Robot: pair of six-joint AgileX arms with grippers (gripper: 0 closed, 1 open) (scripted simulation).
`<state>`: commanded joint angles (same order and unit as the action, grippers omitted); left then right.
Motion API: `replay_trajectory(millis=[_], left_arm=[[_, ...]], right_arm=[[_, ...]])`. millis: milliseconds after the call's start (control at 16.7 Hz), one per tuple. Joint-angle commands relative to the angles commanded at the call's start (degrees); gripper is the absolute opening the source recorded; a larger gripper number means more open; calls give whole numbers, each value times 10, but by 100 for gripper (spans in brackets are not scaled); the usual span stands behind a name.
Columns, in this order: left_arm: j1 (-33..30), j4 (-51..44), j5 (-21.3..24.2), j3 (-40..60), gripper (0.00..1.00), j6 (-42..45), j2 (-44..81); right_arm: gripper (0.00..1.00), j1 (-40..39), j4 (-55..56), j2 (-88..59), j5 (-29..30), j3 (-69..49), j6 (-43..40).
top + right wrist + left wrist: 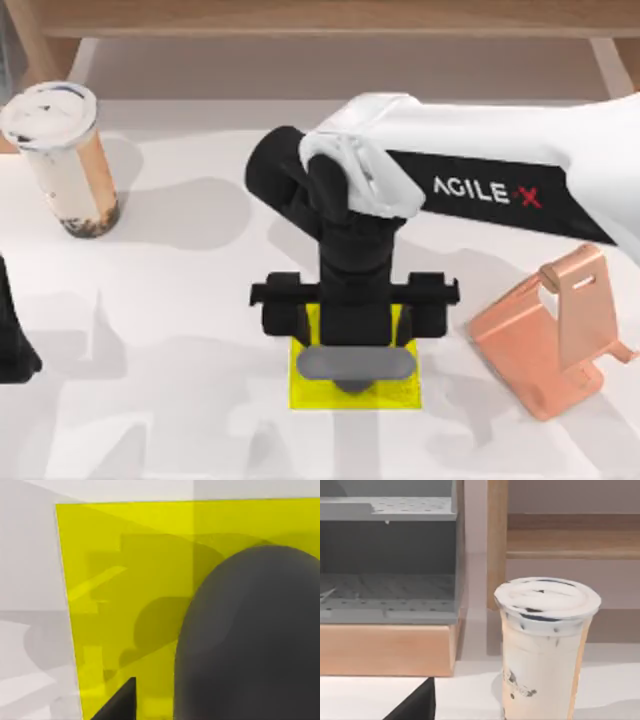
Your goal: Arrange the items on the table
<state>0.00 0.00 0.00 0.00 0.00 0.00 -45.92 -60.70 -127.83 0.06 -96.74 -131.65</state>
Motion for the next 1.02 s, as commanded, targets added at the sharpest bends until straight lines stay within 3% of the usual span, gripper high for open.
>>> replay_trajectory(millis=[600,780,1020], left_arm=[[0,0,0,0,100,0,0],[0,0,0,0,100,0,0],[0,0,0,0,100,0,0]], right_arm=[[100,4,-2,5,-2,-13,17],[100,17,-9,9,-7,-50,88],[100,59,-23,8,-16,-107,262]])
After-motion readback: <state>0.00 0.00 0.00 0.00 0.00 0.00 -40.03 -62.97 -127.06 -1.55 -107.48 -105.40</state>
